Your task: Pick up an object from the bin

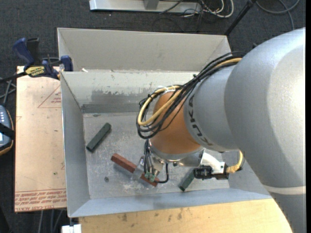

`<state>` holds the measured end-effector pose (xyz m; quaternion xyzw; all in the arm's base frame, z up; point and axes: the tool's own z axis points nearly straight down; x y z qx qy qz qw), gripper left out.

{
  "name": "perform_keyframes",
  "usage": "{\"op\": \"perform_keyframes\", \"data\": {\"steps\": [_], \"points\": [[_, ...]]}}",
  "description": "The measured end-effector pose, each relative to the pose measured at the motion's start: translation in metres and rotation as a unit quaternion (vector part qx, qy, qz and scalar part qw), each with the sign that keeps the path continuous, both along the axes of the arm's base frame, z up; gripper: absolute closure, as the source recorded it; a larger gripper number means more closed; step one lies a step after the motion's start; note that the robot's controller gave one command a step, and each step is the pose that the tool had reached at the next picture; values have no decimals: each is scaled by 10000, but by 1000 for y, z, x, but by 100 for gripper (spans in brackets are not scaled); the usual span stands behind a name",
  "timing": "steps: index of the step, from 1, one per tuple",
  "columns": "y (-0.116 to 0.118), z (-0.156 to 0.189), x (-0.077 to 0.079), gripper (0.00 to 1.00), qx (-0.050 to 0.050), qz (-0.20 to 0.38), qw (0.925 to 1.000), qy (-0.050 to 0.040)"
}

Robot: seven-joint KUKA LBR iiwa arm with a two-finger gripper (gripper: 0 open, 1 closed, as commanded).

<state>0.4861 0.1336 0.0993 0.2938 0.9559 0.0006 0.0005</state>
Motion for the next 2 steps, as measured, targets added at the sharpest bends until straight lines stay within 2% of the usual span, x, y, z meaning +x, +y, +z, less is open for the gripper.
{"op": "perform_keyframes", "data": {"steps": [2], "points": [[0, 2, 0, 100, 0, -3, 10000, 2]]}}
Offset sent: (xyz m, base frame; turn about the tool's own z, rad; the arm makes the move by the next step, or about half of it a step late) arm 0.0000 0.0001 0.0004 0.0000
